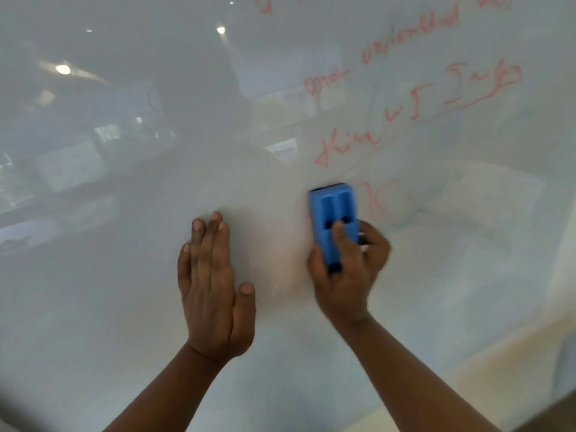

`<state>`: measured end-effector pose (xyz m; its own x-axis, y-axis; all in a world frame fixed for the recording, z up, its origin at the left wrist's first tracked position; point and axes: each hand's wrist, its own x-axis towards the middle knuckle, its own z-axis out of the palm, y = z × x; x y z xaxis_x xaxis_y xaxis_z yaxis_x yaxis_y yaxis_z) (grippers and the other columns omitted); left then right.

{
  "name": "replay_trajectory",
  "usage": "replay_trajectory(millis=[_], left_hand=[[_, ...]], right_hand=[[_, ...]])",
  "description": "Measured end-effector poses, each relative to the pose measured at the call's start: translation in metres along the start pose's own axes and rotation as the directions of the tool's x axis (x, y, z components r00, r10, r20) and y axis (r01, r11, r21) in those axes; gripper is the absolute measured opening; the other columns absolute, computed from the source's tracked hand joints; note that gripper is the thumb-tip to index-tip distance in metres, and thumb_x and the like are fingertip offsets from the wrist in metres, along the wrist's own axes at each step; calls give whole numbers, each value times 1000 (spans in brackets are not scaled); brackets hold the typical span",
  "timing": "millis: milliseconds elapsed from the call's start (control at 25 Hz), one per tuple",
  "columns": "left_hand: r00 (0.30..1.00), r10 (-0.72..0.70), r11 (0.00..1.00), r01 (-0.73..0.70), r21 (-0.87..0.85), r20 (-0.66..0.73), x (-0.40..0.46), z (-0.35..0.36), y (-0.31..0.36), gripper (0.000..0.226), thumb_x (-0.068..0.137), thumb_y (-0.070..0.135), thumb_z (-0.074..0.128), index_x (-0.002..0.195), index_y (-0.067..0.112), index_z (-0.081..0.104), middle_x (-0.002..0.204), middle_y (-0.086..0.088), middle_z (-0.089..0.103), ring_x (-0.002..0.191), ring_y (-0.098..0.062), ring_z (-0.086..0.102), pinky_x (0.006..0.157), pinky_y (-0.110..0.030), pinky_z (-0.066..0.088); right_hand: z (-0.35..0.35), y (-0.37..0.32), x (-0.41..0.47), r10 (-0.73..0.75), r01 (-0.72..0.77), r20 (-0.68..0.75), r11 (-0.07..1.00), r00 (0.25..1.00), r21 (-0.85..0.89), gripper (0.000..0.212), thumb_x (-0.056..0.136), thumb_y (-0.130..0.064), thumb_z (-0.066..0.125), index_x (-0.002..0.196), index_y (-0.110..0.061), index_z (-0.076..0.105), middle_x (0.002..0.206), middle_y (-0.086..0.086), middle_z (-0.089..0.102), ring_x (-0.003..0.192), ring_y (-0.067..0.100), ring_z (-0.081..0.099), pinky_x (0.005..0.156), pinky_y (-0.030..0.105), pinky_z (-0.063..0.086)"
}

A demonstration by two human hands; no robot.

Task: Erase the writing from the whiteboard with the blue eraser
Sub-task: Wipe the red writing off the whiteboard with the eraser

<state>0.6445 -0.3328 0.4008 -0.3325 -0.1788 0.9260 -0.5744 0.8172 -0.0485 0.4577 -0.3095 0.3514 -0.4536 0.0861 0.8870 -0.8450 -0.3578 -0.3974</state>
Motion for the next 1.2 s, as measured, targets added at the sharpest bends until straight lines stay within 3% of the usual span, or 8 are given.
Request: replay_trajectory(millis=[160,320,520,720,920,1000,1080,1200], left_hand=[[1000,-8,996,10,-84,24,1,23,23,73,94,27,32,163,7,16,171,-8,20,159,-31,17,128,-44,9],[1000,8,998,-8,-69,-6,4,30,26,72,95,28,30,163,9,14,171,-7,20,159,-32,18,128,-44,9],[1000,-17,996,15,-84,-14,5,33,31,73,95,26,30,163,8,14,172,-7,18,160,-31,14,128,-45,7],[999,17,997,-15,-71,31,6,35,32,73,95,27,30,163,7,13,171,-13,21,160,-35,15,128,-46,6],[999,23,989,-18,-144,38,17,61,58,75,93,25,31,163,4,11,171,-13,19,160,-34,15,128,-44,6],[1000,10,988,-8,-157,7,19,65,62,76,92,23,32,162,1,12,170,-15,19,160,-35,15,127,-44,5],[1000,0,985,-1,-171,-5,24,71,67,78,90,23,32,162,1,11,171,-14,18,160,-34,13,127,-44,4],[996,-87,969,85,-233,2,34,84,87,81,88,24,33,163,3,9,172,-8,15,161,-28,8,128,-42,1]], right_hand=[[-26,18,-44,-302,337,274,937,913,-93,51,83,-37,74,130,-32,55,122,3,48,101,24,51,79,41,45],[-37,54,9,134,-135,-16,985,991,-107,41,91,-26,66,129,-19,54,125,8,39,109,39,49,84,59,50],[-19,14,-35,-278,295,193,953,941,-65,47,95,-39,66,137,-29,49,123,8,47,106,25,49,75,46,50],[-28,57,17,190,-200,-135,977,972,-67,42,94,-27,67,133,-17,54,128,9,41,112,27,46,86,55,49],[-40,70,6,-48,52,34,992,998,-116,39,101,-34,63,137,-20,57,132,13,48,108,29,50,83,52,51],[-61,104,33,82,-89,-49,982,995,-167,40,99,-25,63,135,-8,60,134,23,51,112,32,48,88,58,51],[-58,120,65,214,-250,-201,952,956,-176,45,98,-24,63,141,-11,53,138,29,51,119,30,45,102,49,43],[-43,99,36,94,-106,-70,975,993,-197,44,105,-30,56,147,-21,47,146,22,47,118,30,47,105,32,35]])
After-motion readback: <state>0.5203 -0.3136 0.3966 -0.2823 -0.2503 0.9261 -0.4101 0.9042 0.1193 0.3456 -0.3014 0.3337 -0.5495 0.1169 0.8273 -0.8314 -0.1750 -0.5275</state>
